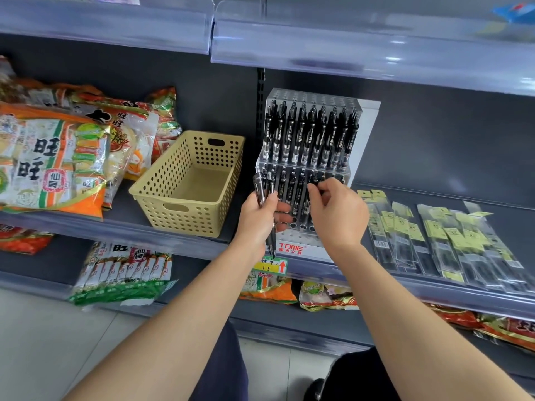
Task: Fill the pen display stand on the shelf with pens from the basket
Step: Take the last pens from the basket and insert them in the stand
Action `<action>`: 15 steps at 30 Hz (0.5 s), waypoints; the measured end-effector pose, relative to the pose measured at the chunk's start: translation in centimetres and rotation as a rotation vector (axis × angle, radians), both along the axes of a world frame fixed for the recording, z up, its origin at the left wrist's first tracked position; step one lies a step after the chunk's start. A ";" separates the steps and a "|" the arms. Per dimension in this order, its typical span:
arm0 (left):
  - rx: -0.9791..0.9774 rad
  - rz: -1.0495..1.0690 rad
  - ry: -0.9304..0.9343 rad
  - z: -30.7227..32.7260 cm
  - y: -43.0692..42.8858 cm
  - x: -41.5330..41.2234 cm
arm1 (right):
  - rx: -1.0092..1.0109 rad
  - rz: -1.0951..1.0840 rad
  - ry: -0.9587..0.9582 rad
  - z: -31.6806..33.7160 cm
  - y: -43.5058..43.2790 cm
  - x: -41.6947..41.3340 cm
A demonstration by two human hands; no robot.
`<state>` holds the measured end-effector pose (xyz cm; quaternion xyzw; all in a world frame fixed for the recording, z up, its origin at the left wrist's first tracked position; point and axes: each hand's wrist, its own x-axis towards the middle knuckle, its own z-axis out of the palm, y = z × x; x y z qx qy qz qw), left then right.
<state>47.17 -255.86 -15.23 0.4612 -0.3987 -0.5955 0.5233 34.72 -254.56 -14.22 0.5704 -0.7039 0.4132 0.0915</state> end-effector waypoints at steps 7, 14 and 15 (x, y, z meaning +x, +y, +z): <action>-0.006 -0.009 -0.026 0.0 -0.2 0.0 | 0.115 -0.008 0.023 0.3 -0.1 0.3; -0.007 -0.018 -0.036 0.1 -0.3 0.3 | 0.178 -0.013 0.042 -0.1 0.1 0.5; -0.006 -0.026 -0.036 0.1 -0.3 0.3 | 0.189 -0.016 0.050 -0.1 0.1 0.4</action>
